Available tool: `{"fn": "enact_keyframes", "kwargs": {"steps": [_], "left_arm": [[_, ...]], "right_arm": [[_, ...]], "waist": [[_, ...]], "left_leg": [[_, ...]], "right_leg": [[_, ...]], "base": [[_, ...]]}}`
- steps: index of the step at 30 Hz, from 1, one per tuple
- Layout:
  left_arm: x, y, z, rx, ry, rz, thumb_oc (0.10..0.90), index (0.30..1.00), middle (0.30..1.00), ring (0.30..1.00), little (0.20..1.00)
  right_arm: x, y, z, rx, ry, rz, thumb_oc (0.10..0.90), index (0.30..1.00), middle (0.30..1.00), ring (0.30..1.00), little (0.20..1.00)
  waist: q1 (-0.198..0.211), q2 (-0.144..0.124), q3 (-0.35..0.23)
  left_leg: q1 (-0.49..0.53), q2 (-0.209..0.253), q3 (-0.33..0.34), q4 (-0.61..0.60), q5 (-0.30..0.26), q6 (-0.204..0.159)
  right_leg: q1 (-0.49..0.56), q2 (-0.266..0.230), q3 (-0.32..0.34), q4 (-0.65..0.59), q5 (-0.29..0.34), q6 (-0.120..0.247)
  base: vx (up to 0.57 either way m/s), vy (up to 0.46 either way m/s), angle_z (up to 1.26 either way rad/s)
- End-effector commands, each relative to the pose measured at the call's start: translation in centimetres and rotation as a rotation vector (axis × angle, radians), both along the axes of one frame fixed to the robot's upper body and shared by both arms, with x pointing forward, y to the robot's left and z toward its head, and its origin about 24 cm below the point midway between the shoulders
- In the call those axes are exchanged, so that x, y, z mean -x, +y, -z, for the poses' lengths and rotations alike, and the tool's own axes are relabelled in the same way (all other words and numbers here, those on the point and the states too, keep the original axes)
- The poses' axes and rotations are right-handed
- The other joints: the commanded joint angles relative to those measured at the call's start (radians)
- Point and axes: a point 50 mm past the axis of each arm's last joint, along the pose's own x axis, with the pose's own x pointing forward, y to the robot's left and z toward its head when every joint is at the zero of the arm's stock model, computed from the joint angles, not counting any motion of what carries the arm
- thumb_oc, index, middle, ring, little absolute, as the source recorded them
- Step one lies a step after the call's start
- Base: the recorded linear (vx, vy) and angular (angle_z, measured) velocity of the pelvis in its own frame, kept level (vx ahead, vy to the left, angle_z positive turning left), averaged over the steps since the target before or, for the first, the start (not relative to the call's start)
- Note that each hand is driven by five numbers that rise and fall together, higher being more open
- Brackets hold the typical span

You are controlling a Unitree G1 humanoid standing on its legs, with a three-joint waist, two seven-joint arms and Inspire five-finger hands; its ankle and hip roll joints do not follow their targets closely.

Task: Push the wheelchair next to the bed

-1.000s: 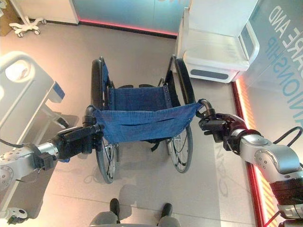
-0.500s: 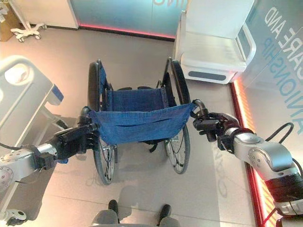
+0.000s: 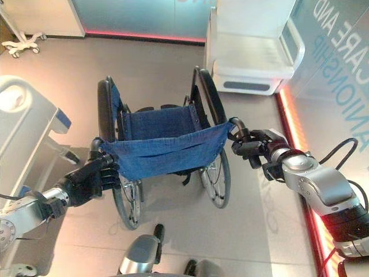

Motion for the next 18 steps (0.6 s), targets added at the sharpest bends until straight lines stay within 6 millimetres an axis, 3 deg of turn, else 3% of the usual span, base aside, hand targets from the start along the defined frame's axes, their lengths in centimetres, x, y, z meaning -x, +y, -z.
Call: {"fn": "enact_keyframes", "kwargs": {"steps": [1, 2, 5, 6, 7, 8, 10, 12, 13, 16, 18], "left_arm": [[-2.4, 3.4, -5.3, -0.054, -0.308, -0.173, 0.400, 0.300, 0.300, 0.300, 0.300], [-2.5, 3.3, -5.5, -0.059, -0.309, -0.164, 0.400, 0.300, 0.300, 0.300, 0.300], [-2.5, 3.5, -5.8, -0.070, -0.318, -0.149, 0.400, 0.300, 0.300, 0.300, 0.300], [-2.4, 3.5, -6.1, -0.078, -0.329, -0.137, 0.400, 0.300, 0.300, 0.300, 0.300], [-2.4, 3.5, -6.2, -0.079, -0.332, -0.134, 0.400, 0.300, 0.300, 0.300, 0.300], [-2.3, 3.5, -6.5, -0.082, -0.337, -0.126, 0.400, 0.300, 0.300, 0.300, 0.300], [-2.2, 3.4, -6.6, -0.080, -0.342, -0.120, 0.400, 0.300, 0.300, 0.300, 0.300], [-2.2, 3.4, -6.7, -0.082, -0.343, -0.120, 0.400, 0.300, 0.300, 0.300, 0.300], [-2.0, 3.4, -7.0, -0.088, -0.356, -0.112, 0.400, 0.300, 0.300, 0.300, 0.300], [-2.2, 3.4, -8.3, -0.090, -0.412, -0.085, 0.400, 0.300, 0.300, 0.300, 0.300], [-2.4, 3.2, -8.9, -0.093, -0.450, -0.069, 0.400, 0.300, 0.300, 0.300, 0.300]], "right_arm": [[0.6, 1.5, -1.1, 0.021, -0.041, -0.184, 0.400, 0.300, 0.300, 0.300, 0.300], [0.7, 1.4, -1.2, 0.012, -0.043, -0.177, 0.400, 0.300, 0.300, 0.300, 0.300], [0.9, 1.2, -1.4, 0.005, -0.060, -0.168, 0.400, 0.300, 0.300, 0.300, 0.300], [0.9, 1.2, -1.7, -0.003, -0.075, -0.169, 0.400, 0.300, 0.300, 0.300, 0.300], [1.0, 1.2, -1.8, -0.004, -0.081, -0.171, 0.400, 0.300, 0.300, 0.300, 0.300], [1.0, 1.3, -2.0, -0.005, -0.093, -0.172, 0.400, 0.300, 0.300, 0.300, 0.300], [0.7, 1.7, -2.2, 0.000, -0.107, -0.179, 0.400, 0.300, 0.300, 0.300, 0.300], [0.6, 1.8, -2.4, 0.013, -0.120, -0.192, 0.400, 0.300, 0.300, 0.300, 0.300], [0.6, 1.8, -3.1, 0.031, -0.137, -0.189, 0.400, 0.300, 0.300, 0.300, 0.300], [0.1, 1.3, -4.8, 0.057, -0.197, -0.180, 0.400, 0.300, 0.300, 0.300, 0.300], [-0.2, 1.0, -5.7, 0.067, -0.236, -0.169, 0.400, 0.300, 0.300, 0.300, 0.300]], "waist": [[-0.081, 0.014, -0.099], [-0.074, -0.005, -0.112], [-0.065, -0.029, -0.131], [-0.058, -0.046, -0.145], [-0.057, -0.049, -0.149], [-0.053, -0.055, -0.156], [-0.054, -0.051, -0.164], [-0.059, -0.043, -0.163], [-0.066, -0.034, -0.152], [-0.081, -0.020, -0.107], [-0.096, -0.014, -0.074]], "left_leg": [[-0.164, -0.028, -0.031, -0.188, 0.220, -0.072], [-0.163, -0.051, -0.022, -0.175, 0.186, -0.049], [-0.155, -0.083, -0.028, -0.173, 0.167, -0.023], [-0.146, -0.114, -0.044, -0.176, 0.153, -0.001], [-0.145, -0.122, -0.048, -0.175, 0.148, 0.004], [-0.141, -0.141, -0.060, -0.171, 0.136, 0.017], [-0.120, -0.159, -0.076, -0.172, 0.115, 0.034], [-0.110, -0.165, -0.081, -0.170, 0.108, 0.039], [-0.112, -0.171, -0.088, -0.147, 0.103, 0.031], [-0.115, -0.171, -0.121, -0.061, 0.054, 0.012], [-0.090, -0.165, -0.138, -0.028, 0.013, 0.005]], "right_leg": [[0.131, 0.079, -0.042, 0.034, -0.033, 0.023], [0.127, 0.077, -0.055, 0.079, -0.030, 0.042], [0.099, 0.073, -0.067, 0.195, 0.040, 0.079], [0.057, 0.072, -0.058, 0.306, 0.135, 0.121], [0.046, 0.073, -0.053, 0.332, 0.160, 0.131], [0.013, 0.076, -0.042, 0.401, 0.230, 0.158], [-0.076, 0.061, -0.038, 0.486, 0.275, 0.174], [-0.105, 0.043, -0.046, 0.467, 0.250, 0.160], [-0.124, 0.028, -0.061, 0.380, 0.200, 0.132], [-0.172, -0.031, -0.082, 0.155, 0.142, 0.083], [-0.217, -0.080, -0.081, 0.058, 0.178, 0.090]], "base": [[0.39, 0.187, -0.10], [0.30, 0.144, 0.16], [0.32, 0.160, 0.03], [0.29, 0.143, -0.29], [0.33, 0.160, -0.35], [0.22, 0.094, -0.29], [0.26, 0.104, -0.22], [0.26, 0.058, 0.03], [0.22, 0.002, 0.07], [0.18, -0.092, -0.07], [0.18, -0.163, -0.02]]}}
